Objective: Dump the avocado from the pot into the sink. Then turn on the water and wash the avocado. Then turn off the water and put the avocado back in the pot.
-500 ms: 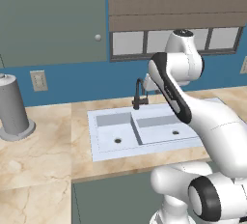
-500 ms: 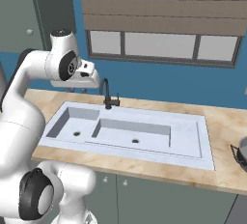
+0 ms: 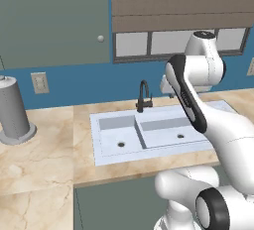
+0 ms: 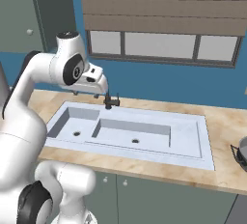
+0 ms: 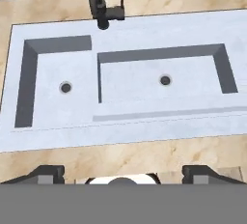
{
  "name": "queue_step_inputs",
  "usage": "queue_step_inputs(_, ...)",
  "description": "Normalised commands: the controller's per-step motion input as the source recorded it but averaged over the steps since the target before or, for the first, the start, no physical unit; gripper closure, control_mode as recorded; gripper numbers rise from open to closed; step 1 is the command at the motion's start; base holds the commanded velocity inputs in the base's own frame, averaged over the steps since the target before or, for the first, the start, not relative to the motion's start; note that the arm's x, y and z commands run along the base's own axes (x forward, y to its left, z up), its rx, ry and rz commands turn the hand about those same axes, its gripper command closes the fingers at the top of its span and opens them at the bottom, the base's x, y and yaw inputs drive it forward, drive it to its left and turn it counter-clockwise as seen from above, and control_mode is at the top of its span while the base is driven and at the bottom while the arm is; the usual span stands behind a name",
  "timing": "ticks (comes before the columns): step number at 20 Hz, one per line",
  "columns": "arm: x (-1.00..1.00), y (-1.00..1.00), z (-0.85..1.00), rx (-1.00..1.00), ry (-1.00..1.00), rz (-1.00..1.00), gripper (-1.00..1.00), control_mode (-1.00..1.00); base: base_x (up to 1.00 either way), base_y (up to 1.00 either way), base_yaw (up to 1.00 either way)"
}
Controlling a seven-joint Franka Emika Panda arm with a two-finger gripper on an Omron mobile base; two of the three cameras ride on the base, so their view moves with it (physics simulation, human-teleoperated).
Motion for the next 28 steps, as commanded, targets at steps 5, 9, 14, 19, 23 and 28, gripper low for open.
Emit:
queue_step_inputs(5, -0.41, -0.72, 0.0, 0.08, 0.0, -0.36, -1.0, -1.0, 0.0, 0.0, 0.0)
queue_step_inputs(9, -0.28, -0.77, 0.0, 0.11, 0.0, -0.38, -1.0, -1.0, 0.0, 0.0, 0.0)
queue_step_inputs(14, -0.23, -0.78, 0.0, 0.11, 0.0, -0.42, -1.0, -1.0, 0.0, 0.0, 0.0)
queue_step_inputs(19, -0.24, -0.72, 0.0, 0.05, 0.0, -0.37, -1.0, -1.0, 0.0, 0.0, 0.0)
queue_step_inputs(23, -0.24, -0.72, -0.02, 0.01, 0.0, -0.3, -1.0, -1.0, 0.0, 0.0, 0.0)
queue_step_inputs(28, -0.22, -0.7, -0.12, 0.0, 0.0, -0.3, -1.0, -1.0, 0.0, 0.0, 0.0)
